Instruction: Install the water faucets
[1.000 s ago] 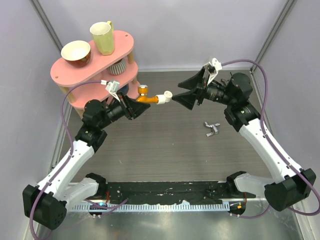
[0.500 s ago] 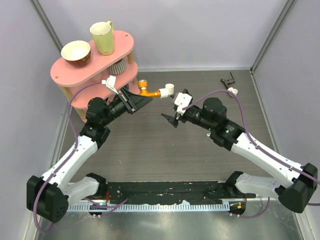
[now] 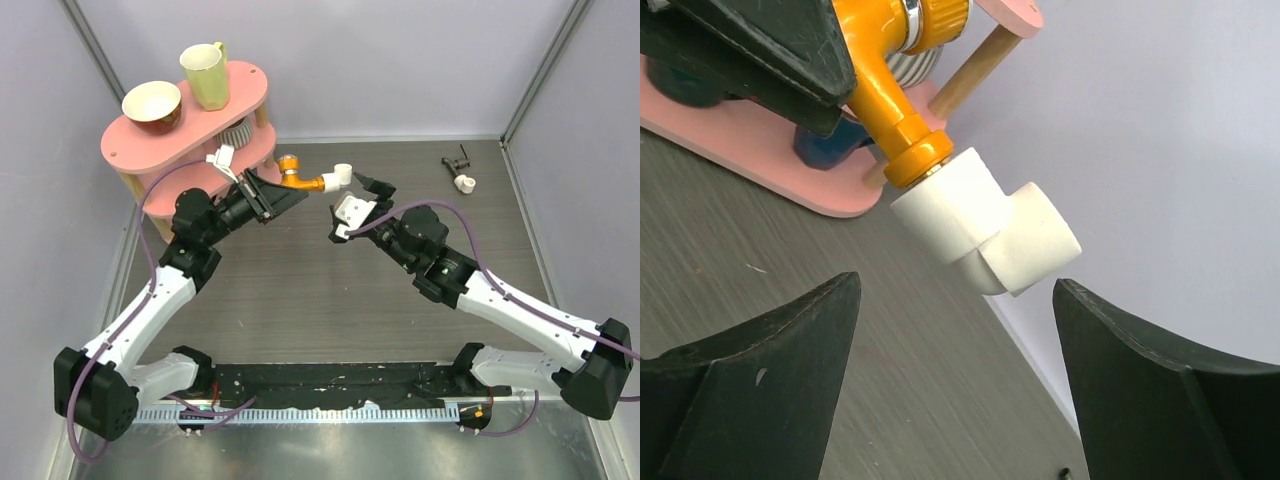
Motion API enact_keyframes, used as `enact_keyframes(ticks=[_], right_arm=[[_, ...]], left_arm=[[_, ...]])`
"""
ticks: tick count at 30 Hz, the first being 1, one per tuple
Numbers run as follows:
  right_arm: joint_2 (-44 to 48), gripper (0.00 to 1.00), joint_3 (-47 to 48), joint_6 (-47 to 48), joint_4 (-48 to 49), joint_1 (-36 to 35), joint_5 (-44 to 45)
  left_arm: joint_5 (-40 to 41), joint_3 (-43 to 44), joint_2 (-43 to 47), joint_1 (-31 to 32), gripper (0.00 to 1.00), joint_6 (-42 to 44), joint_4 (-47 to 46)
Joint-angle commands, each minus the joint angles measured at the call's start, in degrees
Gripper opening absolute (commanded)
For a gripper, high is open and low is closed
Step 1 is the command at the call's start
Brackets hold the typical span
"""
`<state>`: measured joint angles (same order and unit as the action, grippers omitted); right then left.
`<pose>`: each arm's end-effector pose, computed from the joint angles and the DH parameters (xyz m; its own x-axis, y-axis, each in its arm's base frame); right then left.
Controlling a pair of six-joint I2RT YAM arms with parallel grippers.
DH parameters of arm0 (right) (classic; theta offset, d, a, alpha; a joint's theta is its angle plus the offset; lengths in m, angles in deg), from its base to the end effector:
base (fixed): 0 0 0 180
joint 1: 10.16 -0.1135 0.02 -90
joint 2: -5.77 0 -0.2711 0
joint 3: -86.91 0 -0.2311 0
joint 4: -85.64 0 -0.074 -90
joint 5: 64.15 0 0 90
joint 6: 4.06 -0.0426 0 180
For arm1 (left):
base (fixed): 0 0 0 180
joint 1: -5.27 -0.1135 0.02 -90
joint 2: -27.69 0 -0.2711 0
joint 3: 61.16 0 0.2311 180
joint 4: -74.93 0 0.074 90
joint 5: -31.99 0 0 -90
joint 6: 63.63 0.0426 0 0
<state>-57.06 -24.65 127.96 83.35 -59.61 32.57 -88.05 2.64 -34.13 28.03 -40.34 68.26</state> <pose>0.1613 0.1809 0.3840 0.4823 -0.4589 -0.7462 -0.4790 0.5751 -0.6632 0.2062 -0.1096 0.3771 -0.6720 -0.5804 -0.4600 0.4402 0.1865 -0.8783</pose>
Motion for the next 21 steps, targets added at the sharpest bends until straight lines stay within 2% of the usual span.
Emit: enact_keyframes(ticks=[1, 18, 21], right_arm=[[-0.6, 0.84, 0.6, 4.4, 5.1, -0.8, 3.6], [-6.5, 0.84, 0.0, 12.4, 12.2, -2.1, 7.6], [-7.4, 0.8, 1.2, 12.8, 10.6, -2.2, 7.4]], left_arm=[[-1.7, 3.2, -0.3, -0.1, 0.0, -0.8, -2.5], [-11.1, 7.3, -4.1, 0.0, 0.0, -3.2, -3.9], [-12.8, 7.6, -4.5, -0.1, 0.0, -3.6, -4.6]])
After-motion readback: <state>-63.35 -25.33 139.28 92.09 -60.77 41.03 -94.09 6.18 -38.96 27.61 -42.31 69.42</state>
